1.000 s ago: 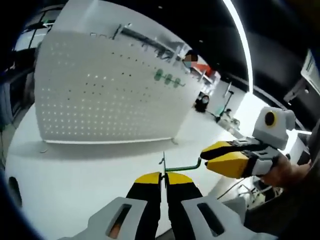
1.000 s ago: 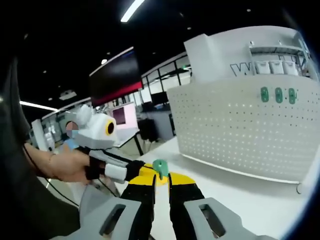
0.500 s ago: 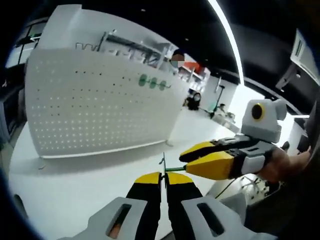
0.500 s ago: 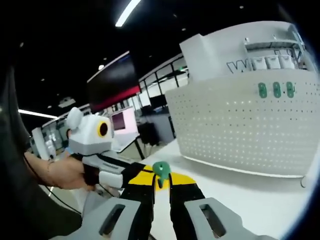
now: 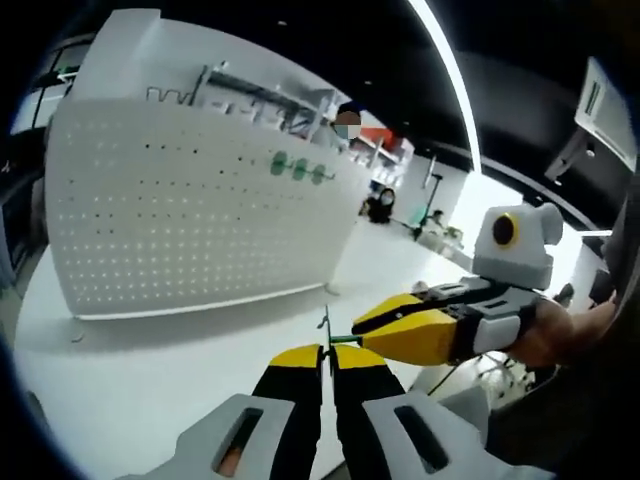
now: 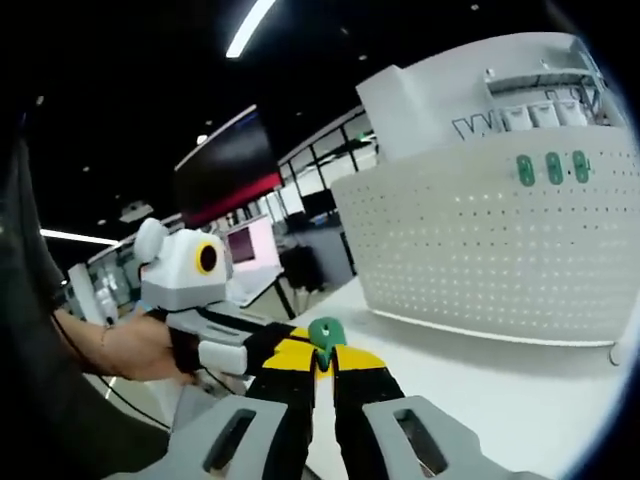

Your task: Insert the hook assembly into the mounting plate slot until the hook locks in place.

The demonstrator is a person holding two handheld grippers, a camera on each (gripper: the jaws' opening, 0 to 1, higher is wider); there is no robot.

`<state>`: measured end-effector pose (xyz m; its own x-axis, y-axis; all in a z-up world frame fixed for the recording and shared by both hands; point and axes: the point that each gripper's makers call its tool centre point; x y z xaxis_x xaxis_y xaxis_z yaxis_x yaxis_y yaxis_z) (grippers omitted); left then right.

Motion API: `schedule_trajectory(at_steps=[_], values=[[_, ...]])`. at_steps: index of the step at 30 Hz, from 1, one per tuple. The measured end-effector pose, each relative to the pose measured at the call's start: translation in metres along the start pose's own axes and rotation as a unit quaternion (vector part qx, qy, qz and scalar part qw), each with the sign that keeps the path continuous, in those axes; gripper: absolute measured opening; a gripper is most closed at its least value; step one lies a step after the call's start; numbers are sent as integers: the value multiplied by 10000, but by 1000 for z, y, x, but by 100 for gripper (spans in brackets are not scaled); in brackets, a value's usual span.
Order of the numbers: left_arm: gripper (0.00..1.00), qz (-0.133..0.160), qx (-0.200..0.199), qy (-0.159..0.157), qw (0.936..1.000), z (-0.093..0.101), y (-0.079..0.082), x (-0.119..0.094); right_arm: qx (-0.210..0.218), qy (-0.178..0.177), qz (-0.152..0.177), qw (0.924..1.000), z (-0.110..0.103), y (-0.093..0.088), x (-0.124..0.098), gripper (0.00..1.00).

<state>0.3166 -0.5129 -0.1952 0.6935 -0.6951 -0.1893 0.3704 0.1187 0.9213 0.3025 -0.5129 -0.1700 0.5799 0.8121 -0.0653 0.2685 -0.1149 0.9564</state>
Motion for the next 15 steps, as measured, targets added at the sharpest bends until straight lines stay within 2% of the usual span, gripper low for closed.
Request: schedule_trajectory(at_steps=[3, 8, 12, 15], values=[[2, -7, -72, 11, 10000, 0, 1, 0, -161, -18, -12, 9999, 0, 1, 0, 3], [2, -49, -41, 0, 10000, 1, -1, 0, 67, 17, -39, 10000, 3, 0, 0, 3], [2, -49, -81, 98, 9999, 1, -1, 2, -101, -53, -68, 9999, 4, 0, 0, 3], [2, -101, 71, 155, 9998, 1, -2, 1, -108, -71, -96, 9999, 4, -2, 1, 2]])
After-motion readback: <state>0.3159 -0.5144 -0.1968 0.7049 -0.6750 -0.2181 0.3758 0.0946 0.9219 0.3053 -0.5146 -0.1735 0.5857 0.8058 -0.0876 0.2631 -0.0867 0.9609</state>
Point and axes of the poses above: the point that each gripper's makers call its tool centre point, and the gripper's own axes: x roughly forward along the fingers, z roughly to its right, y roughly out of its top, and after that the axes turned 9 degrees about z, right-handed
